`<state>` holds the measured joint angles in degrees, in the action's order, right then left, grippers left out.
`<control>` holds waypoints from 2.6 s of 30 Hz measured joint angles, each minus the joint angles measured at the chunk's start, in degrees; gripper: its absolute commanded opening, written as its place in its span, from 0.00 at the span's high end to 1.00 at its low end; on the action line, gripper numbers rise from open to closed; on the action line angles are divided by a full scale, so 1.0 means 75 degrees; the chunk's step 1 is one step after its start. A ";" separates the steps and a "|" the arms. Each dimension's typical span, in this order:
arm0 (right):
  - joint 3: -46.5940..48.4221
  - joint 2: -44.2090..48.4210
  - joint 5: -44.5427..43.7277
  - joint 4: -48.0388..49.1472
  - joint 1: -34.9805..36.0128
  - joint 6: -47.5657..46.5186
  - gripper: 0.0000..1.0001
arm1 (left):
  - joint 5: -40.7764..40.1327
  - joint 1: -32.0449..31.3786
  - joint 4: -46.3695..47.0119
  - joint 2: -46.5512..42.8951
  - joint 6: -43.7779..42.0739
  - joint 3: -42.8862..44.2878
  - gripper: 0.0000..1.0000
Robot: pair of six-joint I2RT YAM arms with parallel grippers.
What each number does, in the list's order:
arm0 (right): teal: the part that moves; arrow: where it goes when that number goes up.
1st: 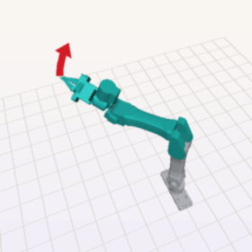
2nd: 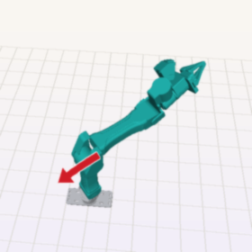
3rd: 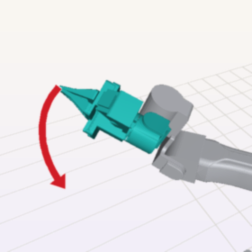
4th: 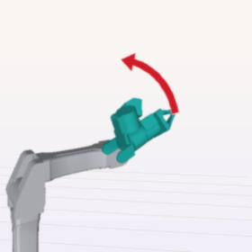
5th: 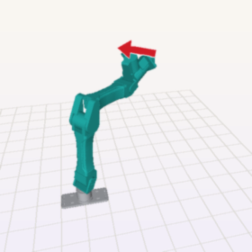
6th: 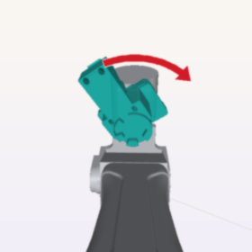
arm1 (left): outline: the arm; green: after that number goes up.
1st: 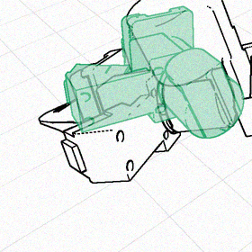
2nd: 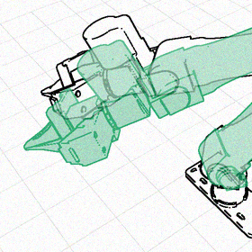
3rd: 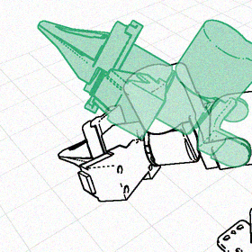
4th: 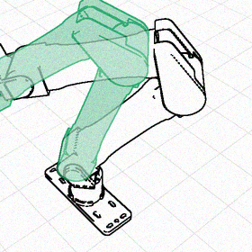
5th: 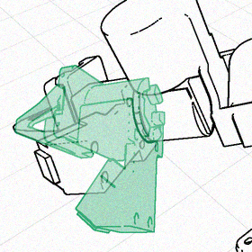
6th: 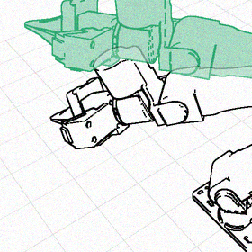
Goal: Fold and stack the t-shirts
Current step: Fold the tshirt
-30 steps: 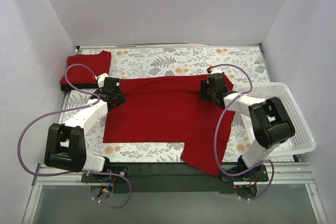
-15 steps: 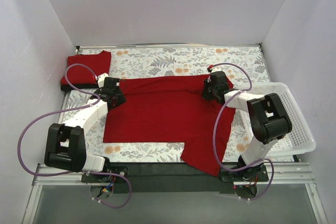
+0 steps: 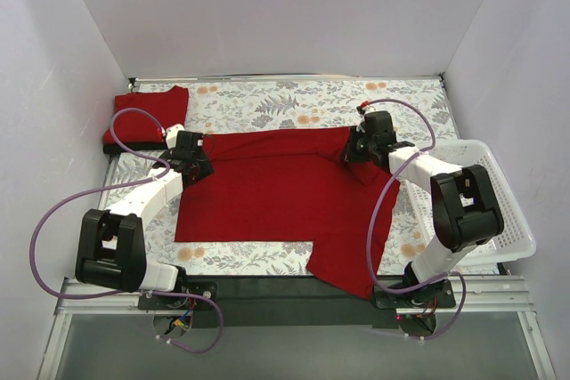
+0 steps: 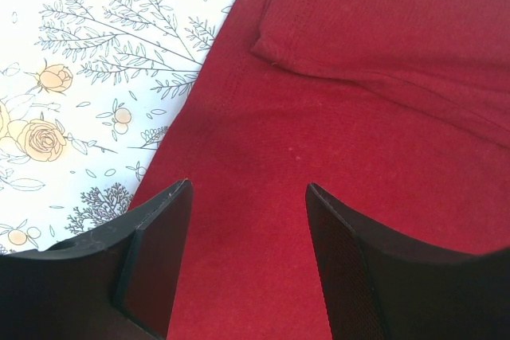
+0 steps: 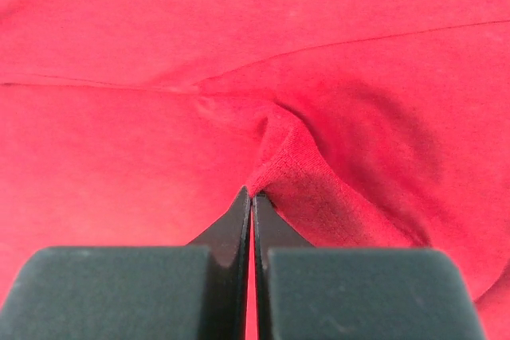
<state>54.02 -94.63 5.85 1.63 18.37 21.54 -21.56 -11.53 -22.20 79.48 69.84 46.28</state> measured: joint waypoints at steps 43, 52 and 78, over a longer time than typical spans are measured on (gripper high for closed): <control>-0.0061 0.0207 -0.0466 -0.2422 -0.0734 -0.0411 0.68 | 0.1705 -0.4033 0.2477 0.2436 -0.1145 0.2305 0.34; -0.0061 0.0067 -0.0154 -0.2413 -0.0734 -0.0358 0.75 | 0.1955 -0.4625 0.3279 0.4453 -0.2057 0.3418 0.34; -0.0064 0.0064 -0.0428 -0.2439 -0.0734 -0.0312 0.73 | 0.2323 -0.5254 0.4456 0.5257 -0.3194 0.3552 0.35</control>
<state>53.54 -94.15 2.63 -16.67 12.86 19.20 -4.14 -50.94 11.22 118.91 45.89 72.93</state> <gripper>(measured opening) 0.263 0.652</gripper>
